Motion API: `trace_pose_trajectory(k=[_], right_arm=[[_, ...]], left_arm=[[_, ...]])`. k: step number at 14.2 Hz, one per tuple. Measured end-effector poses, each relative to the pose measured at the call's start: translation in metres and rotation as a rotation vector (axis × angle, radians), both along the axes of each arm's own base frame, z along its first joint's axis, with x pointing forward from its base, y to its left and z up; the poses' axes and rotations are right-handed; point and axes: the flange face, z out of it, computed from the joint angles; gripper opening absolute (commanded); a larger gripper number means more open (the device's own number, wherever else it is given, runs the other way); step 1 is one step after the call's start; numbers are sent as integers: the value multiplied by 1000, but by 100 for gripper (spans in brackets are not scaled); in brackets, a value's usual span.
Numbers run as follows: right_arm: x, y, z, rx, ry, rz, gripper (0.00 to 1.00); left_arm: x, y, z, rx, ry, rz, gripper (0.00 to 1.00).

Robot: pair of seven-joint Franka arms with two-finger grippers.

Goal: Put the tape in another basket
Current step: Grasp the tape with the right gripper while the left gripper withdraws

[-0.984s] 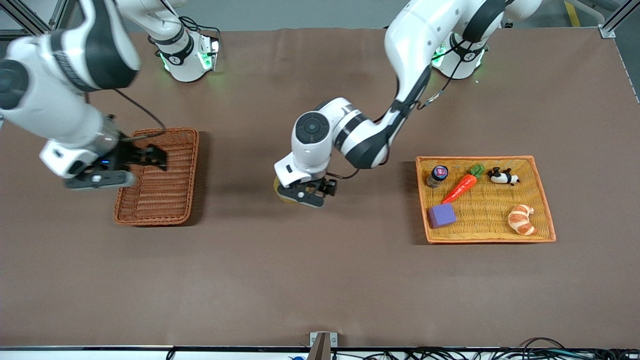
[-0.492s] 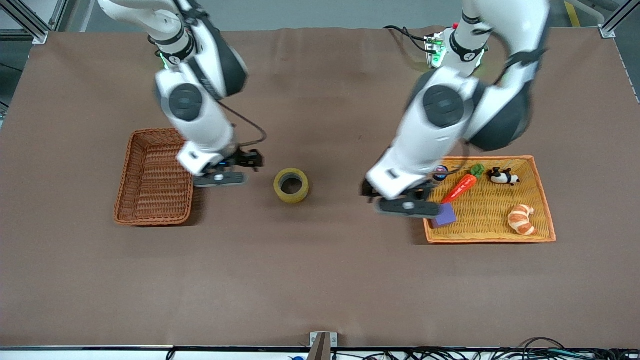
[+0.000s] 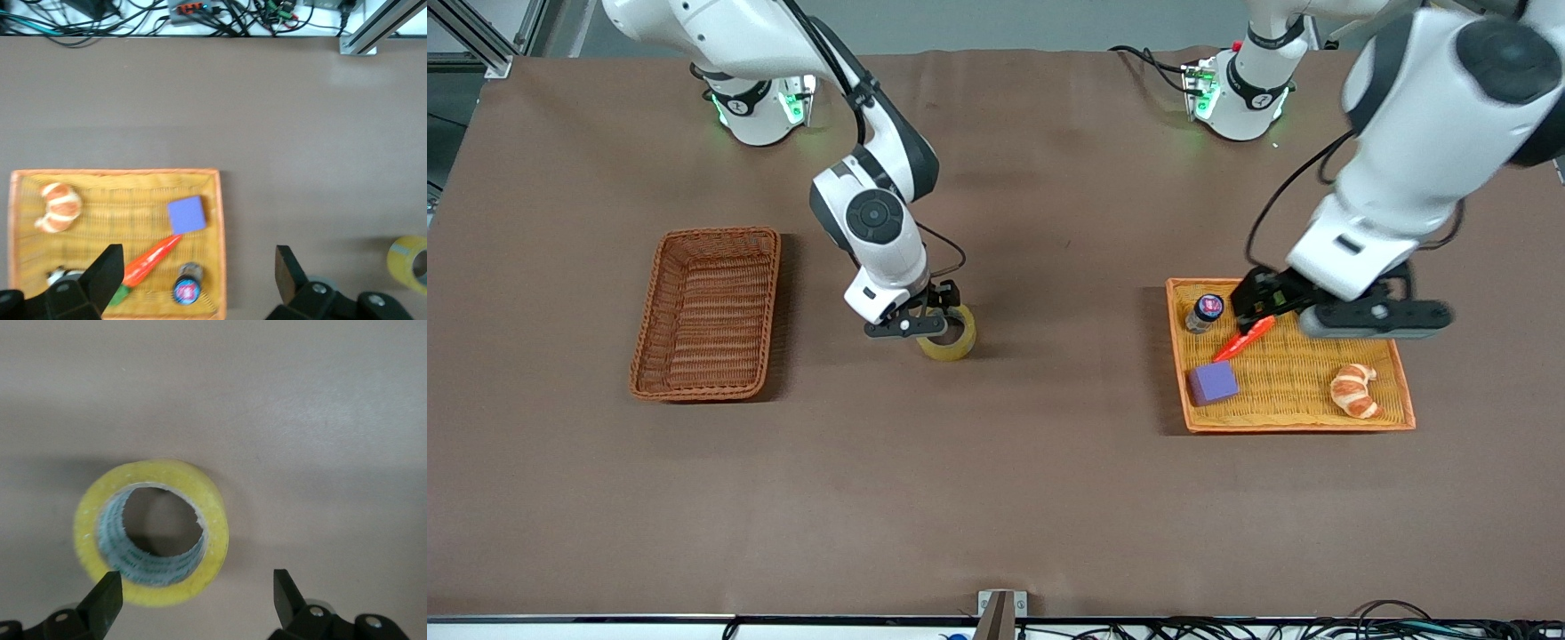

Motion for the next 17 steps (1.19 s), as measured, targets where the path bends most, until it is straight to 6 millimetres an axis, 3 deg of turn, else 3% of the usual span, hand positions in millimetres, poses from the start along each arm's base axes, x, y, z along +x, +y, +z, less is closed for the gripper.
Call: trace_pose_trajectory(k=[6, 9, 10, 14, 17], right_arm=[[-3, 8, -38, 3, -22, 5, 100], [-2, 6, -55, 0, -26, -6, 96], [1, 4, -57, 2, -34, -11, 89], [7, -2, -59, -6, -50, -12, 5], [8, -1, -58, -13, -58, -7, 0]], left_arm=[[-37, 95, 64, -11, 63, -2, 100], [-48, 110, 78, 3, 81, -42, 100], [-49, 117, 79, 4, 86, -49, 100], [-47, 130, 73, -4, 109, -48, 100], [-44, 128, 61, -3, 148, -52, 100]])
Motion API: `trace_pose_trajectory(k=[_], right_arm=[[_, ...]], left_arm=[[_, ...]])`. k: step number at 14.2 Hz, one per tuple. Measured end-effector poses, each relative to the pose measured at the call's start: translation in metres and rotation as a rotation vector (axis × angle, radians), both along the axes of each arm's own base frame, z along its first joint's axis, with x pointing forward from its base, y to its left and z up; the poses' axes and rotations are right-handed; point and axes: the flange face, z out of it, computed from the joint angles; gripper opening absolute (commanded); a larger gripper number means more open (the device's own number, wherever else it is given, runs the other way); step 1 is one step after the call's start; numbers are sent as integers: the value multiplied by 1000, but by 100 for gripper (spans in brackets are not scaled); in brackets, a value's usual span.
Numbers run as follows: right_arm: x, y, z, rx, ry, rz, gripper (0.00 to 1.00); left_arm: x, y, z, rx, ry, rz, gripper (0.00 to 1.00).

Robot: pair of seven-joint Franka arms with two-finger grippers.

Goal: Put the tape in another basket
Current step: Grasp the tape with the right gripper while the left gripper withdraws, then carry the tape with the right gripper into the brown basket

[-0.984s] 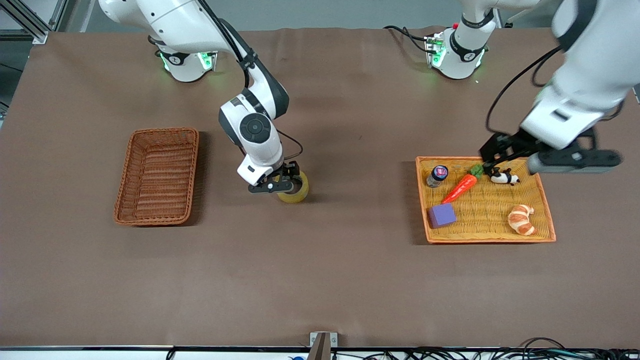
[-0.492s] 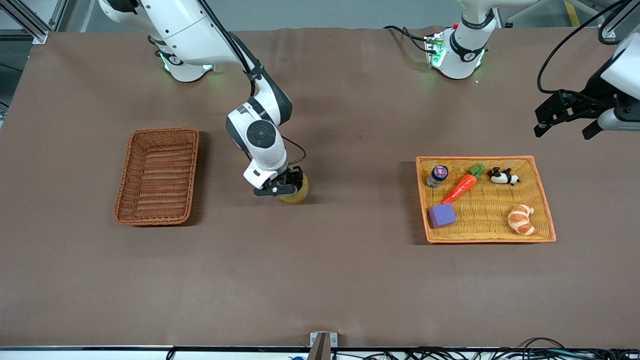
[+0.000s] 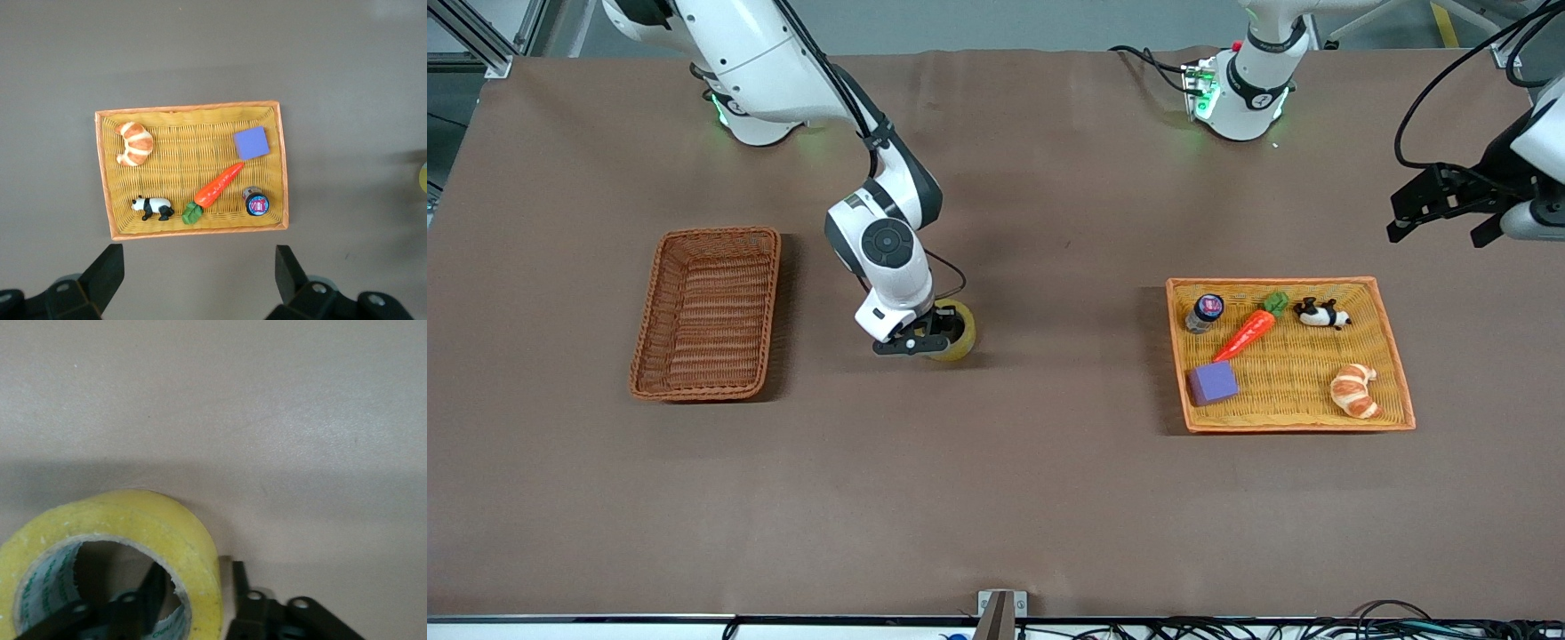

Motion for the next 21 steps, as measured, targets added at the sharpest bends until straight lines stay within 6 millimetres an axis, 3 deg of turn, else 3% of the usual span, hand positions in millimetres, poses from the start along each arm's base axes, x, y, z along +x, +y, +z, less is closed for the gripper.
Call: trace_pose_trajectory(k=[5, 7, 11, 13, 15, 17, 19, 21], right_arm=[[14, -15, 8, -27, 19, -63, 0], [28, -31, 38, -52, 44, -99, 0], [61, -124, 147, -56, 60, -162, 0], [66, -186, 171, -49, 57, -132, 0], [66, -254, 172, -48, 76, -84, 0], [61, -316, 158, -41, 74, -26, 0], [50, -366, 131, -33, 40, 37, 0], [31, -402, 101, -31, 28, 86, 0]], left_arm=[[4, 0, -8, 0, 13, -2, 100], [5, 0, -9, 0, 16, -3, 100], [6, 0, -10, 0, 17, -2, 100], [7, 0, -9, 0, 11, -2, 100], [8, 1, -9, -1, 4, 1, 100], [9, 5, -8, -1, -1, 7, 100], [9, 5, -9, -2, -2, 9, 100], [9, 6, -9, -2, -3, 10, 100]])
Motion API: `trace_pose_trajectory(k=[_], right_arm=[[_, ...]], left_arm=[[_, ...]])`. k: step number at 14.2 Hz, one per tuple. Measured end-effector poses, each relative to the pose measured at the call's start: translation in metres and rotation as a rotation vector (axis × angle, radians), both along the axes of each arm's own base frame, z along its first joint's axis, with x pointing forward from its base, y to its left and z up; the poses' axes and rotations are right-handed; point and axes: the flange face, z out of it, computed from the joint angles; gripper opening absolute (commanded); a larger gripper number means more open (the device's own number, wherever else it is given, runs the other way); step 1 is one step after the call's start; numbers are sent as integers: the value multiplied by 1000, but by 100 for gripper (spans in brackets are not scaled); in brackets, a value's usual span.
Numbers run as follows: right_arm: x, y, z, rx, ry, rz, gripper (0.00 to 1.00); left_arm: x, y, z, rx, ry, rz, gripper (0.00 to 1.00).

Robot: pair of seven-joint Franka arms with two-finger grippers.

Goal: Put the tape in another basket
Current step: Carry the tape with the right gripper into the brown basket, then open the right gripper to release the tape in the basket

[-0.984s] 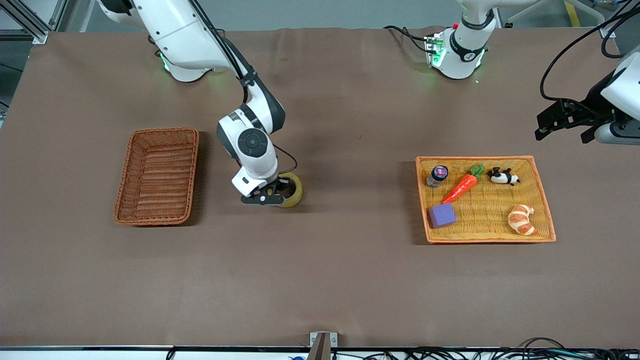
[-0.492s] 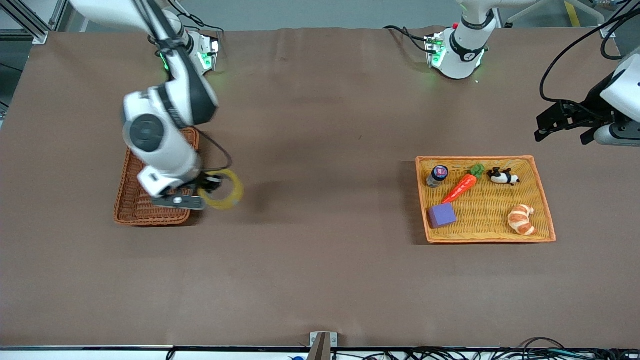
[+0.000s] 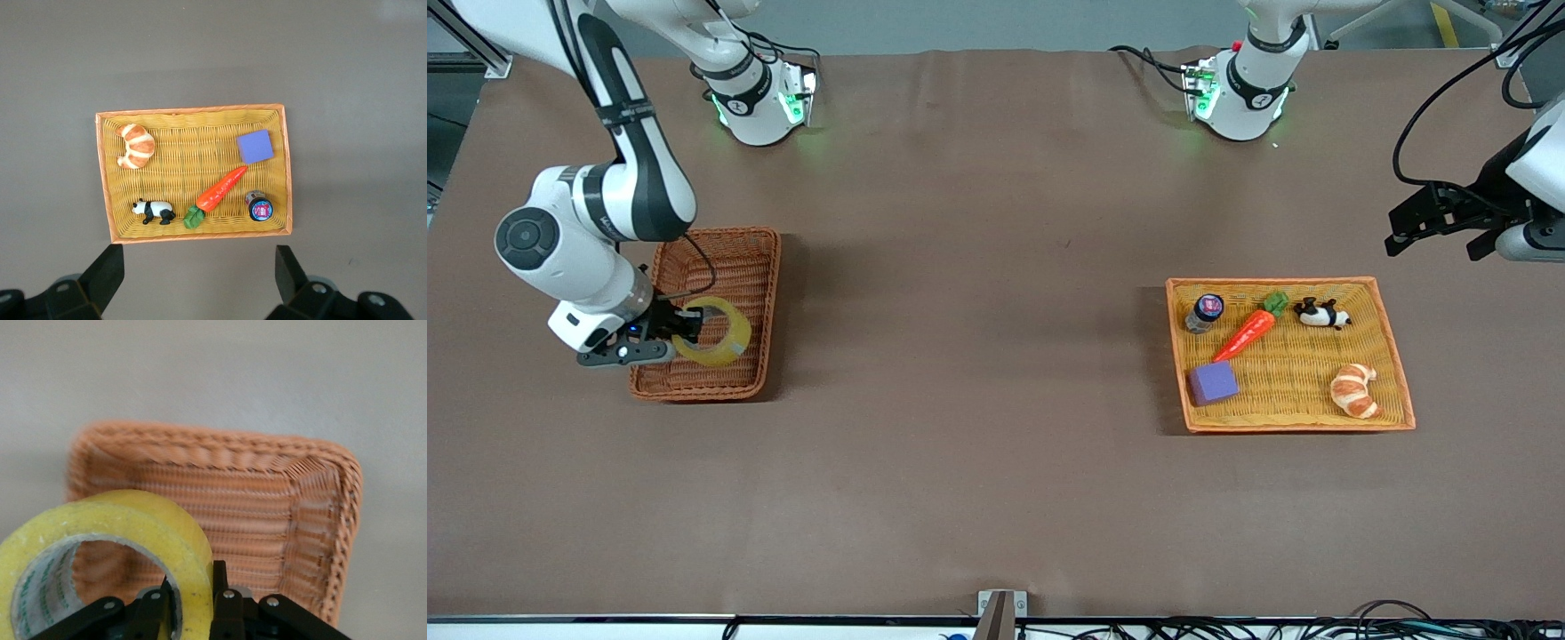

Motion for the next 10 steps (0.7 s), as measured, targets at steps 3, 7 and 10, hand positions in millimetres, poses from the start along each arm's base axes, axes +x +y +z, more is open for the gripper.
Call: trace_pose_trajectory(k=[3, 7, 10], right_arm=[[-30, -32, -34, 1, -30, 36, 1], [-54, -30, -58, 4, -45, 53, 6], [-56, -26, -65, 5, -50, 62, 80]], left_arm=[[1, -3, 1, -1, -9, -5, 100], [5, 3, -5, -2, -30, 7, 100], [8, 5, -8, -3, -38, 12, 100]])
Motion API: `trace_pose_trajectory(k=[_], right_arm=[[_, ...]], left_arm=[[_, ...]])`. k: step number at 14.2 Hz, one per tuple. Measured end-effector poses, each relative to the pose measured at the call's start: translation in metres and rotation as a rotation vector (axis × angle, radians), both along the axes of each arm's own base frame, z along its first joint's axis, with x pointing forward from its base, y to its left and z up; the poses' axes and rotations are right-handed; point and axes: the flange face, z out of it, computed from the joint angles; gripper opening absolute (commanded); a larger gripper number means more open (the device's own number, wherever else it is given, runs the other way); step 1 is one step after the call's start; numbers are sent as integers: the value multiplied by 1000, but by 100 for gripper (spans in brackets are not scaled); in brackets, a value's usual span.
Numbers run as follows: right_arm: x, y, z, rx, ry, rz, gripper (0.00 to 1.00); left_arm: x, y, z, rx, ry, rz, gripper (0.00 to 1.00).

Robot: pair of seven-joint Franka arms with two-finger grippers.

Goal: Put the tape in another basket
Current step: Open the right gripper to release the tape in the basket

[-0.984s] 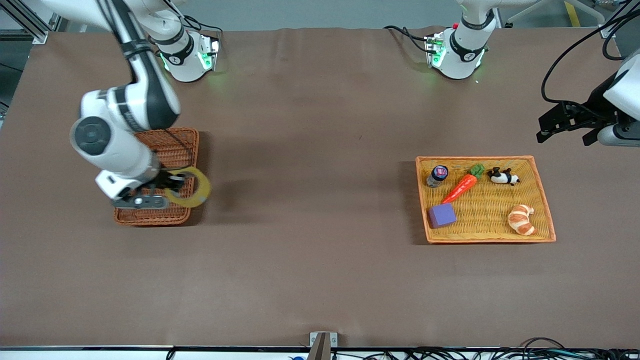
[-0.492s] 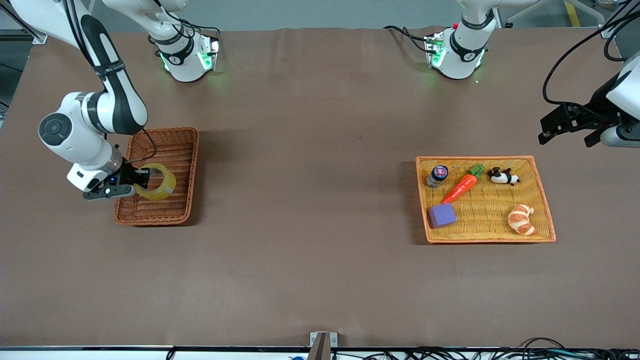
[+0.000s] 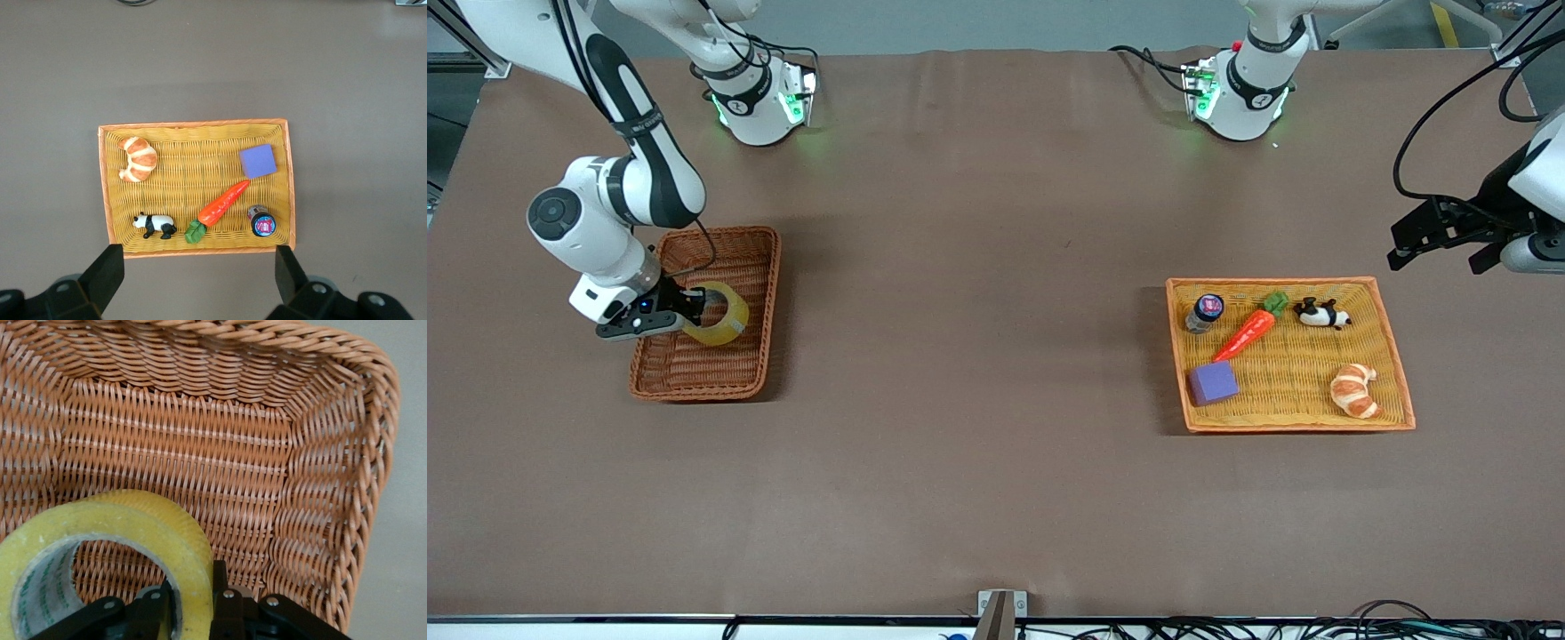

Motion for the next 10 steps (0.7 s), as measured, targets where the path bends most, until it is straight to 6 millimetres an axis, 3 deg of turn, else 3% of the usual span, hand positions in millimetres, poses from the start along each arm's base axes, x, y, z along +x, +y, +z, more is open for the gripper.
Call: trace_pose_trajectory(k=[1, 4, 6, 8, 10], right_arm=[[0, 1, -4, 0, 0, 2, 100], [0, 7, -8, 2, -1, 14, 100], [4, 15, 1, 2, -8, 32, 100], [14, 19, 37, 0, 3, 36, 100], [23, 17, 103, -3, 3, 5, 100]], left_arm=[[0, 1, 0, 0, -1, 2, 100], [1, 2, 0, 1, -5, 3, 100], [1, 0, 0, 38, -9, -7, 100], [1, -3, 0, 62, -10, -18, 100], [1, -6, 0, 61, -10, -23, 100]])
